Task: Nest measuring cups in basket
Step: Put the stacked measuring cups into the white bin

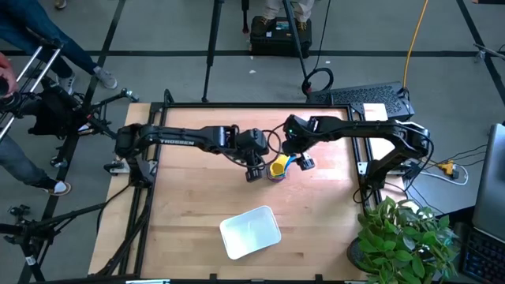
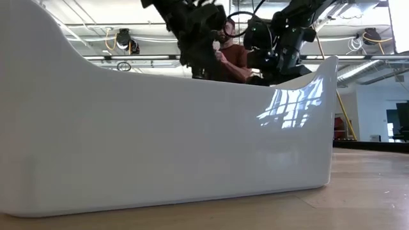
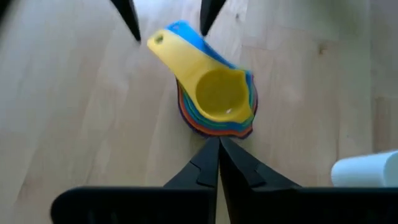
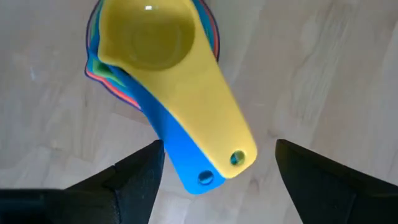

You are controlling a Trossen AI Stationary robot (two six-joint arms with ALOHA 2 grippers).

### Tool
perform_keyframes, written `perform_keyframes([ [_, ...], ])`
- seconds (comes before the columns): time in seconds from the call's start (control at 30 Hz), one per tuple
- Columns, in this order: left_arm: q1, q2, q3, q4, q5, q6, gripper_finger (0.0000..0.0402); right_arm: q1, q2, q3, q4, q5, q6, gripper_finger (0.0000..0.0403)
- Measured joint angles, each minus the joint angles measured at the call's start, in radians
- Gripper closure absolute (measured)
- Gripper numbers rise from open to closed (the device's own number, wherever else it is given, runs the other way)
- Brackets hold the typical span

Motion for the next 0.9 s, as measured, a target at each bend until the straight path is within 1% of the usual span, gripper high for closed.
perform_keyframes([
  [0.1,-0.011,-0.071,-0.071,0.088,-0.006,-0.003,0.0380,0.005,0.001,0.003,0.023,-0.001,-0.031,0.0102],
  [0.13,-0.015,-0.104,-0.113,0.112,-0.005,-0.008,0.0380,0.006,0.002,0.003,0.027,-0.004,-0.038,0.0102],
  [0.3,-0.028,-0.272,-0.351,0.345,-0.006,-0.079,0.0396,0.010,0.023,0.003,0.027,-0.007,-0.073,0.0103],
  [0.37,-0.035,-0.323,-0.430,0.448,-0.008,-0.108,0.0397,0.010,0.032,0.003,0.020,-0.007,-0.086,0.0103],
  [0.43,-0.045,-0.353,-0.490,0.505,-0.008,-0.131,0.0394,0.011,0.056,0.018,0.022,-0.009,-0.090,0.0103],
  [0.47,-0.050,-0.362,-0.510,0.536,-0.007,-0.139,0.0391,0.011,0.070,0.027,0.017,-0.006,-0.089,0.0103],
  [0.57,-0.063,-0.374,-0.545,0.534,-0.011,-0.157,0.0389,0.011,0.109,0.067,-0.015,-0.006,-0.090,0.0103],
  [0.67,-0.071,-0.374,-0.564,0.533,-0.017,-0.165,0.0396,0.018,0.135,0.096,-0.035,-0.006,-0.089,0.0103],
  [0.77,-0.080,-0.373,-0.571,0.534,-0.017,-0.172,0.0397,0.028,0.134,0.099,-0.041,-0.007,-0.087,0.0103],
  [0.9,-0.087,-0.373,-0.571,0.534,-0.017,-0.175,0.0386,0.036,0.117,0.101,-0.039,-0.008,-0.087,0.0103],
])
